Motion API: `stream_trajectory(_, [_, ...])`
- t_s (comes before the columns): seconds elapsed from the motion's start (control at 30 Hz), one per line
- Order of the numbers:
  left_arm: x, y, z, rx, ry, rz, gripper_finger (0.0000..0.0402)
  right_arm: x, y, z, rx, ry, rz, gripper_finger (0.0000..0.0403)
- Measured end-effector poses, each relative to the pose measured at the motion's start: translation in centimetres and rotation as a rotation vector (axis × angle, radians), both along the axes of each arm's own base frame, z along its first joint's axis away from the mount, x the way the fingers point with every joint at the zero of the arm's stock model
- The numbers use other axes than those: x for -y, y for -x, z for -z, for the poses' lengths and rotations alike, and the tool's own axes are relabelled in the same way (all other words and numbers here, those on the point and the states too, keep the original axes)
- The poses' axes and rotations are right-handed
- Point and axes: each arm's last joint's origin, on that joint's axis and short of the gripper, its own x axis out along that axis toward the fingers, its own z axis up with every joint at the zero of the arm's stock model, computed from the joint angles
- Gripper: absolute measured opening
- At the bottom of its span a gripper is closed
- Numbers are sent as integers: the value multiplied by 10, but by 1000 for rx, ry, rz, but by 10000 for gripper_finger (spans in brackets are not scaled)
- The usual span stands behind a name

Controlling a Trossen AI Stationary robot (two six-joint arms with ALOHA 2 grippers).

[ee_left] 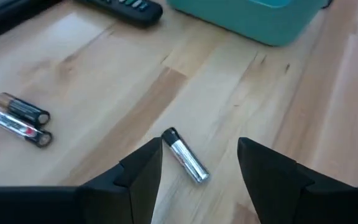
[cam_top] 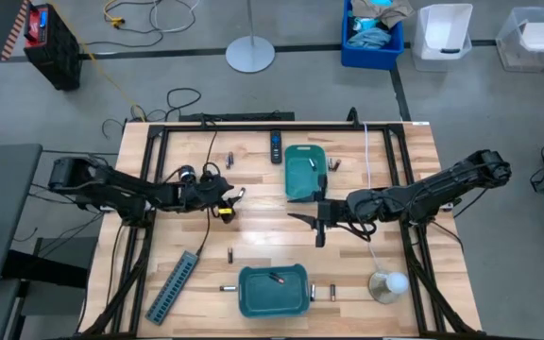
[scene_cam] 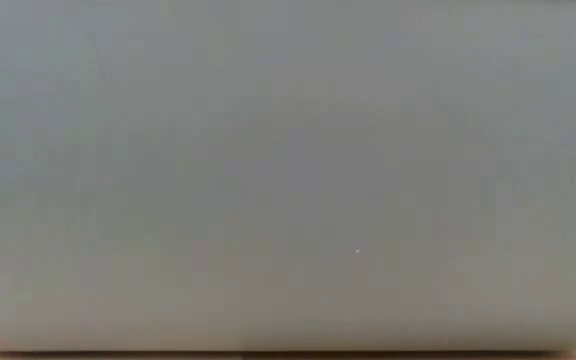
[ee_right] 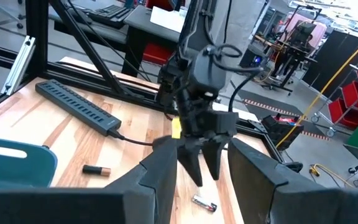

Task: Sort batteries
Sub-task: Put the silver battery into the light blue bin

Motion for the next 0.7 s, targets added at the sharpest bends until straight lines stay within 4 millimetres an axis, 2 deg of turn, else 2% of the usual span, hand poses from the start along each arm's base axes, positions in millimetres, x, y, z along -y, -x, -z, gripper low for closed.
stream_trajectory(0.17, [-8, -7, 12, -41, 19, -41, 206, 0, 0, 0, 0, 0, 0, 157])
stream_trajectory(0.43, [-13, -29, 23, -104, 21, -35, 206, 0, 0, 1, -5, 1, 0, 157])
stream_trajectory(0.7, [-21, -29, 33, -167, 49, -70, 206, 0, 0, 2, -18, 5, 0, 157])
